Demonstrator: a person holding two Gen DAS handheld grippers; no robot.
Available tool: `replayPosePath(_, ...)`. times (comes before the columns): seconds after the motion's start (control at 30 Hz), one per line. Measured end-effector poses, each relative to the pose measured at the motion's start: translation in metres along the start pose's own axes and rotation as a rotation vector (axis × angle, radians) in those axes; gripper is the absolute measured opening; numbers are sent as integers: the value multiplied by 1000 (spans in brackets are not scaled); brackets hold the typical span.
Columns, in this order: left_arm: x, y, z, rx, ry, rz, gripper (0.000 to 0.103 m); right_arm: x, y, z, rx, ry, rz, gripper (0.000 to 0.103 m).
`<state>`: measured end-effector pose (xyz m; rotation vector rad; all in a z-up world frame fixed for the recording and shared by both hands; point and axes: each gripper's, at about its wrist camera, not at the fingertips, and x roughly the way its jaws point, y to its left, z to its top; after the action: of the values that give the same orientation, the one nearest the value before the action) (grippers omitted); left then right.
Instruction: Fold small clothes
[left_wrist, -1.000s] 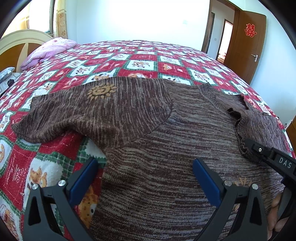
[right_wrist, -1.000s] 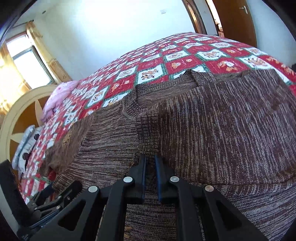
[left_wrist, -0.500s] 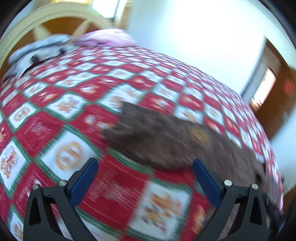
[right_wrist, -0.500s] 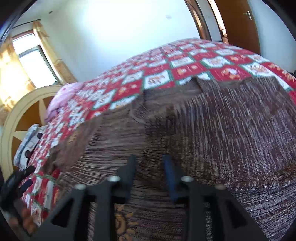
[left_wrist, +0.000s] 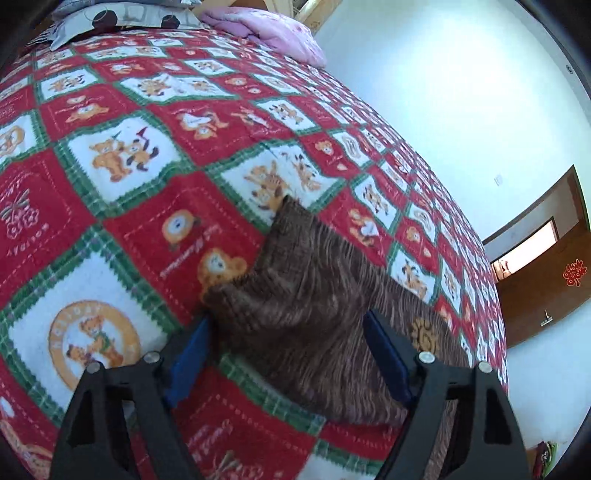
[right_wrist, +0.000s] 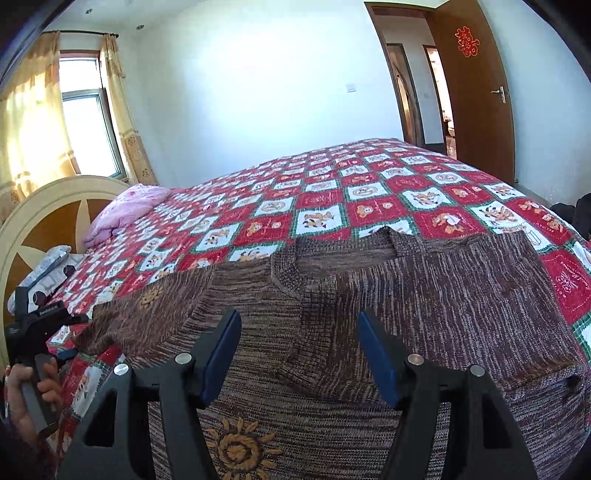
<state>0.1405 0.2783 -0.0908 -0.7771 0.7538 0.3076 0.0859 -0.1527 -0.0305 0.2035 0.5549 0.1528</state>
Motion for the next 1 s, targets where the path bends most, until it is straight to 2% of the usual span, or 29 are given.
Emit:
replayPosePath(0.03,1,-2,1,-6,-4,1,82,2,-1,0,2,6,-1,66)
replayPosePath(0.1,1,-4,1,5,-14,0,58,3,-3,-1,14,12,-4,66)
replayPosePath(0.17,6,-6,1,27,13,-16,19,3,-6,0,31,12,-9,66)
replayPosePath(0.2,10,-6,-1,33,35,-35,14,3,-8,0,37,13,-13,66)
replayPosePath(0.4,3,-21,-8,103,-14,-30,14,3,-18,0,82,23,-27,66)
replayPosePath(0.47,-5,-39,-7,146,-30,-55,13,3,-21,1,96,20,-33,66)
replayPosePath(0.6,-30,-101,-17,323,-78,-131,13,2,-26,1,122,15,-44,66)
replayPosePath(0.7,-48,-153,-46,470,-79,-210,13,2,-31,2,143,15,-48,66)
replayPosePath(0.77,-56,-187,-78,569,-47,-288,13,2,-34,2,158,14,-53,66)
replayPosePath(0.83,-59,-211,-111,660,-29,-327,13,1,-39,2,174,14,-63,66)
replayPosePath(0.9,-55,-228,-144,728,5,-347,13,1,-42,3,190,12,-70,66)
replayPosePath(1.0,-40,-236,-174,764,71,-347,13,1,-49,3,217,12,-81,66)
